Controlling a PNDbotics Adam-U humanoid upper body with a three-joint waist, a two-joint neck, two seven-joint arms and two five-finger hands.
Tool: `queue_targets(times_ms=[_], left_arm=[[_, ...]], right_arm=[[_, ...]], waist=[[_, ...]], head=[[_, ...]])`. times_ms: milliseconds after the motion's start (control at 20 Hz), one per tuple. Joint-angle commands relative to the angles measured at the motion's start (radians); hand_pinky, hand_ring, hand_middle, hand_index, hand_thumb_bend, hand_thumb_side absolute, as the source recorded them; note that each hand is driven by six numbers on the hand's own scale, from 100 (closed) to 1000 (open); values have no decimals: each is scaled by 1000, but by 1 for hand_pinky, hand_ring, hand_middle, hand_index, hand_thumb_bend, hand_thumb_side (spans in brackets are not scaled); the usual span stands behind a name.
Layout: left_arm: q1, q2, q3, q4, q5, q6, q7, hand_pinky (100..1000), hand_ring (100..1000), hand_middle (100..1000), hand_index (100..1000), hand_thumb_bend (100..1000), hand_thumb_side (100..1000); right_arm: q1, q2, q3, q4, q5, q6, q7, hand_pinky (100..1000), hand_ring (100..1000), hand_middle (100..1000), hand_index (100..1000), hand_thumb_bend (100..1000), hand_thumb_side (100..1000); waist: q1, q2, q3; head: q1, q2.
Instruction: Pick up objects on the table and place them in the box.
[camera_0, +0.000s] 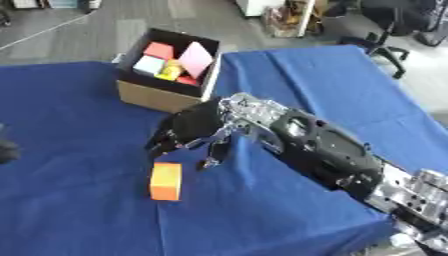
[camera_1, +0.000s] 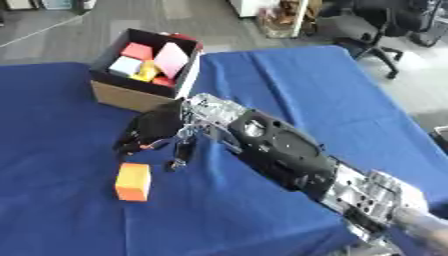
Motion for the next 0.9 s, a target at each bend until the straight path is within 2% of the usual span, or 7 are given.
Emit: queue_targets(times_ms=[50, 250, 700, 900], left_arm=[[-9, 15, 1, -15, 0, -2, -4, 789, 677, 634, 866, 100, 773], [-11, 14, 1, -15, 0, -3, -5, 790, 677, 634, 866, 100, 773], [-14, 11, 1, -17, 1, -4, -5, 791, 679, 634, 866, 100, 773], [-15, 11, 2, -17, 1, -3, -4, 791, 679, 635, 866, 100, 773]], right_arm=[[-20, 0, -2, -31, 8, -199, 203, 981, 960, 961, 984, 422, 131], [-19, 15, 6, -32, 5, -199, 219, 979, 957, 955, 980, 422, 133], [1, 39, 4, 8, -2, -199, 237, 972, 948, 941, 975, 339, 135], [9, 46, -2, 31, 8, -199, 231, 969, 944, 932, 952, 329, 142]], waist=[[-4, -17, -1], [-3, -16, 1], [2, -12, 8], [3, -11, 9]], head=[[-4, -8], [-6, -9], [-11, -12], [-11, -13]])
